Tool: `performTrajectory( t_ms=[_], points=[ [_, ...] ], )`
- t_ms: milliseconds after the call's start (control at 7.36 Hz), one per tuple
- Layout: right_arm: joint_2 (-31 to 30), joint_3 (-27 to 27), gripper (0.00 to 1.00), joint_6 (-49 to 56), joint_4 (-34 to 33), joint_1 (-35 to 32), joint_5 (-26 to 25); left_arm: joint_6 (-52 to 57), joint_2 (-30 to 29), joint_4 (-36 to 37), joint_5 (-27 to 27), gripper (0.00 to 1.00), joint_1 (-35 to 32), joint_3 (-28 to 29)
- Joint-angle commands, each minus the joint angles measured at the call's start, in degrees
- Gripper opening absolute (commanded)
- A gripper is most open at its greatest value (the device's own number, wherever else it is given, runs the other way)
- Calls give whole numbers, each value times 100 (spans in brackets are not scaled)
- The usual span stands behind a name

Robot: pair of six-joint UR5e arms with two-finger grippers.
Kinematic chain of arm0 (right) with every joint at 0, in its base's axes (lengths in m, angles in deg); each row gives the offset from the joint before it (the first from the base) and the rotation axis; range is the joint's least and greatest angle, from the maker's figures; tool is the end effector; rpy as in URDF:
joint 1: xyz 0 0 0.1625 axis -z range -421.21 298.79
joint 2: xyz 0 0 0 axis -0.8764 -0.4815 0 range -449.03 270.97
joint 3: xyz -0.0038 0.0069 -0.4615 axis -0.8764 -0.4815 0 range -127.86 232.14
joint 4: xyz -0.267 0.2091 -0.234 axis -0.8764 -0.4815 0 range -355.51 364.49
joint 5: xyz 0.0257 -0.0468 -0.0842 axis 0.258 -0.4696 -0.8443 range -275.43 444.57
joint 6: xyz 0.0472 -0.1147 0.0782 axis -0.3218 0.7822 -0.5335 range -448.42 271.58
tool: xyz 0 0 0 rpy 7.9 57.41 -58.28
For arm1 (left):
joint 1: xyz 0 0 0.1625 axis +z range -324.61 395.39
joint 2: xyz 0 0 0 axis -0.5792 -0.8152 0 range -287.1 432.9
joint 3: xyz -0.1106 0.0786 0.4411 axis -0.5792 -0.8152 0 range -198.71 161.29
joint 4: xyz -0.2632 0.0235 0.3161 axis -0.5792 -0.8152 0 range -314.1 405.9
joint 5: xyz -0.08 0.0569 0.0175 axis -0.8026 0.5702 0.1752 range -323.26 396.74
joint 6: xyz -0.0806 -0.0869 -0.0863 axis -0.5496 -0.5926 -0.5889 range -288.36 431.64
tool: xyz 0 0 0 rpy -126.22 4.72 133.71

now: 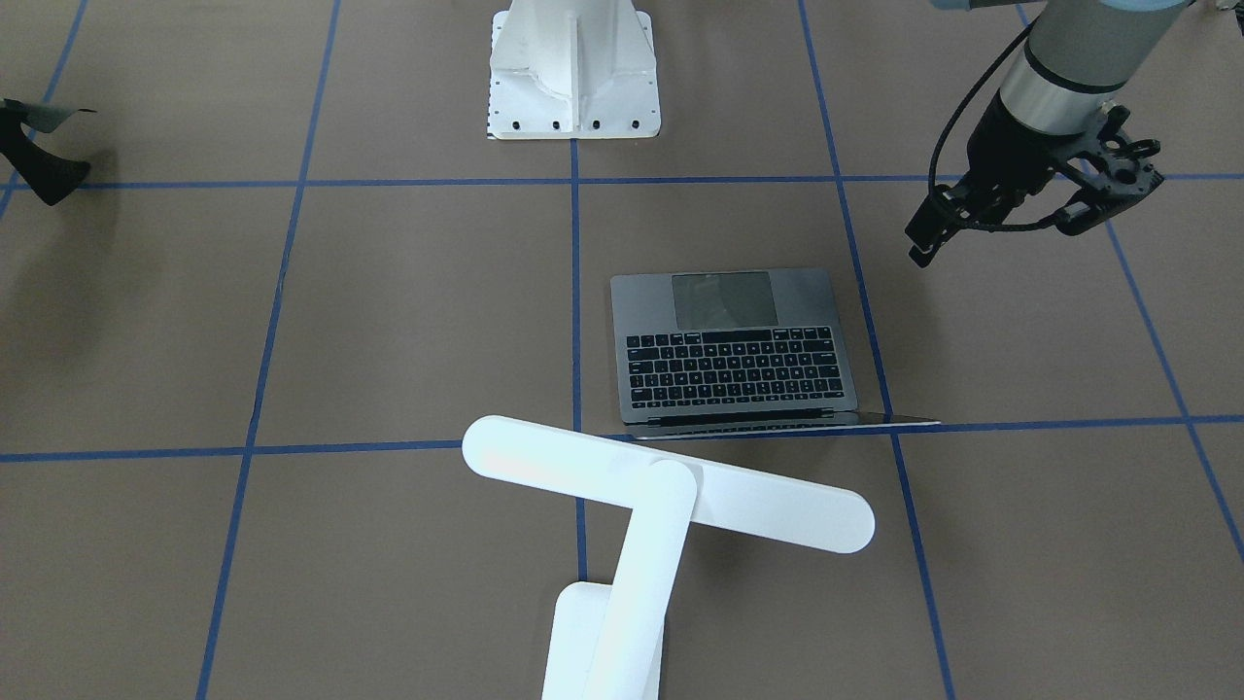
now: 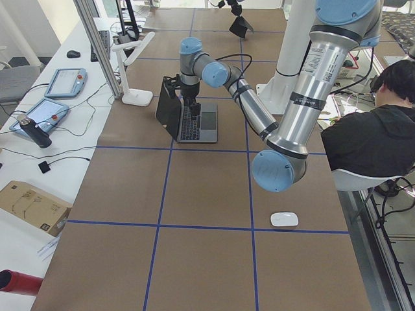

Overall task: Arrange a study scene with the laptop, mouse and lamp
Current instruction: 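Carry the black mouse pad with the right gripper toward the laptop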

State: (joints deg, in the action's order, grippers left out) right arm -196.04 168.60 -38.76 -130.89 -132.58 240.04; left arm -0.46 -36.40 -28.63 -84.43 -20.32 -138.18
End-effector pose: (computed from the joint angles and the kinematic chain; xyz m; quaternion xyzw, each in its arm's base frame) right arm -0.0941 -0.2790 0.6477 -0.1125 -0.5650 -0.3111 0.7558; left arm 0.2691 -0.4965 0.3550 -0.0407 0.3752 -0.2262 0.8980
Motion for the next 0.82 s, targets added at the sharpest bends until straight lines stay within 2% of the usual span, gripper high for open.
performTrajectory(
  t_ms=[0,272,544,680],
  points=[
    [810,439,0,-1366,-471,-9,97,3,5,0,-3,99,-1,63],
    [1346,561,0,-2639,-427,-9,369,29,49,-9,6,99,-9,99],
    [2354,640,0,-4673,-401,113,554,1139,145,-9,-38,99,-18,221],
    [3013,632,0,-5676,-401,497,537,1415,180,-18,-38,99,-27,344]
  ],
)
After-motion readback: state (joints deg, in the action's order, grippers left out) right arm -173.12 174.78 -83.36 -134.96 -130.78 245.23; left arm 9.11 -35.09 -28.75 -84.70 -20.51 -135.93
